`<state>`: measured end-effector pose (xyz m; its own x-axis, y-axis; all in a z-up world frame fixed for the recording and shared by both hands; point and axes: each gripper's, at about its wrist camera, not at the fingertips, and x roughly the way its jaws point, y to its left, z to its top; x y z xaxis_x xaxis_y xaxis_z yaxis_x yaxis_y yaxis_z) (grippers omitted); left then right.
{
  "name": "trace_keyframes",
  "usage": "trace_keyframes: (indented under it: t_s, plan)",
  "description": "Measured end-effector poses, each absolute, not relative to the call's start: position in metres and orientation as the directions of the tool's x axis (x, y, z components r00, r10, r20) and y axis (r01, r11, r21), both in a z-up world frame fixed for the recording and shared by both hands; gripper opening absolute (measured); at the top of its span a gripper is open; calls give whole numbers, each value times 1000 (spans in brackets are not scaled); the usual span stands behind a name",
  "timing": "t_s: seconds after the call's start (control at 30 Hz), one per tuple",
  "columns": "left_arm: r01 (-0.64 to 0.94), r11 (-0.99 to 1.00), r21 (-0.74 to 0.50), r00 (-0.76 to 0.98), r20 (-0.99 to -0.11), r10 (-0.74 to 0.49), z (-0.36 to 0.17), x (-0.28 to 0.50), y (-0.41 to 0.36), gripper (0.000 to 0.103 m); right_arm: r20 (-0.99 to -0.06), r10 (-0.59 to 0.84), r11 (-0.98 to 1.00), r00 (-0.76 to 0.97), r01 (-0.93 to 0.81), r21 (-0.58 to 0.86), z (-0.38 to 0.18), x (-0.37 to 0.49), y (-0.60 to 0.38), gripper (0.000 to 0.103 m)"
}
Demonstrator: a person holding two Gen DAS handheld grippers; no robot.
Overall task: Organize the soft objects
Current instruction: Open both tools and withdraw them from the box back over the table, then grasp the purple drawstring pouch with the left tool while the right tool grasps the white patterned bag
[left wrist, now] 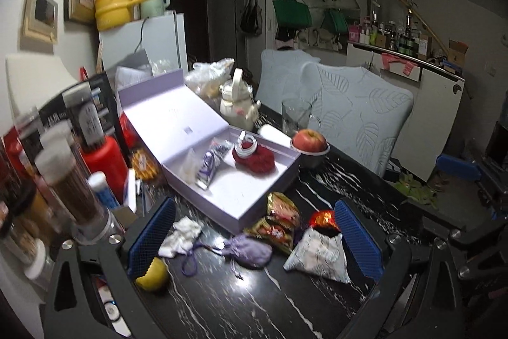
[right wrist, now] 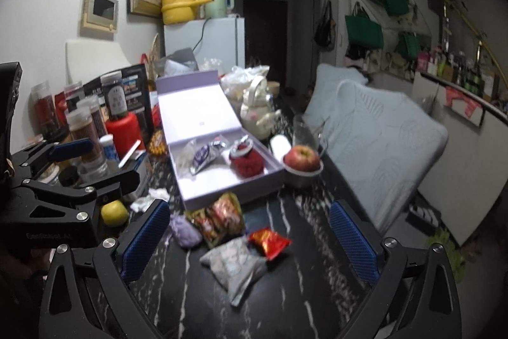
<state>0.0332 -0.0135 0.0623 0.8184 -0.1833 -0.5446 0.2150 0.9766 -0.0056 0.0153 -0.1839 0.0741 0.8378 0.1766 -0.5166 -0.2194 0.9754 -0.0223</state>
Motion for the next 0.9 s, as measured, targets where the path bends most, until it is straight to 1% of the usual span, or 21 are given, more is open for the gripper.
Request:
trace_keyframes:
  t_s: [0.13,0.27,0.43,0.57,0.8,0.9]
  plan:
    - [224,975,9,807,-563,-180,45,29,-17,102,-550,193,973,812,-229,2,57,11,-184,102]
    - [242,970,27,785,-593,-179,26,27,-21,102,-562,184,975,807,-221,2,42,8,-181,102]
    - [252,968,-8,752,-628,-201,7,32,-14,102,-573,207,969,793,-247,7,23,5,-174,102]
    - [253,967,-28,739,-640,-212,-4,38,-8,102,-587,222,962,779,-273,2,10,7,-168,102]
    - [242,968,-65,692,-688,-219,-28,60,0,102,-619,252,959,744,-280,54,-12,20,-166,102]
    - [243,969,-43,686,-699,-203,-39,70,-1,102,-638,255,956,726,-286,56,-23,28,-165,102]
